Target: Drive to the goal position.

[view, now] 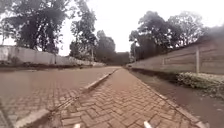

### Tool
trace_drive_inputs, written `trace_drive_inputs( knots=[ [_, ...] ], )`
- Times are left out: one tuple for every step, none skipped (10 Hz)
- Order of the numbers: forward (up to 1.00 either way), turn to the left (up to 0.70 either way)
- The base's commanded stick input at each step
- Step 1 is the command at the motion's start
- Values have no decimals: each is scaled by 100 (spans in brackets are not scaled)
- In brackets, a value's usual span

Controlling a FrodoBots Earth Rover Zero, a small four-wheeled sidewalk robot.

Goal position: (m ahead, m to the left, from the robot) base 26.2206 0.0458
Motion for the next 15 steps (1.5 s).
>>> trace_drive_inputs(
  knots=[
    [70,0],
    [70,0],
    [70,0],
    [70,0],
    [70,0],
    [70,-35],
    [70,-35],
    [70,-35],
    [70,-35],
    [70,-35],
    [70,-20],
    [70,-2],
    [70,19],
    [70,18],
    [70,5]
  ],
)
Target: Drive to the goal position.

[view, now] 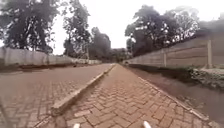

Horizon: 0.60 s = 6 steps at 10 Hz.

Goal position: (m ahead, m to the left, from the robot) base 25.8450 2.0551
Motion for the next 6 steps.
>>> trace_drive_inputs(
  knots=[
    [70,10],
    [70,2],
    [70,-14],
    [70,-30],
    [70,-35],
    [70,-35]
  ],
)
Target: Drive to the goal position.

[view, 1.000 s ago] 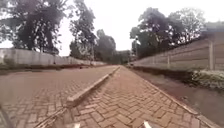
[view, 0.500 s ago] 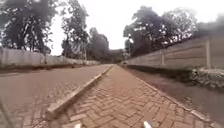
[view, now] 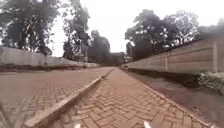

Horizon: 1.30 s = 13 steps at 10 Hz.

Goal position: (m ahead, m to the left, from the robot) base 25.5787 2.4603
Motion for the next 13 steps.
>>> trace_drive_inputs(
  knots=[
    [70,0],
    [70,0],
    [70,0],
    [70,0],
    [70,0],
    [70,0],
    [70,0],
    [70,0],
    [70,0],
    [70,0],
    [70,0],
    [70,0],
    [70,0]
  ],
)
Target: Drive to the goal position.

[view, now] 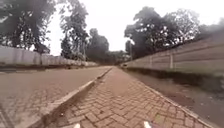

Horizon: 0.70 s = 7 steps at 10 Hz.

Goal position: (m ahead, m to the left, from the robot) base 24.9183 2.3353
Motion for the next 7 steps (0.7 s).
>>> trace_drive_inputs(
  knots=[
    [70,0],
    [70,2],
    [70,4],
    [70,-35],
    [70,-35],
    [70,-35],
    [70,-35]
  ],
)
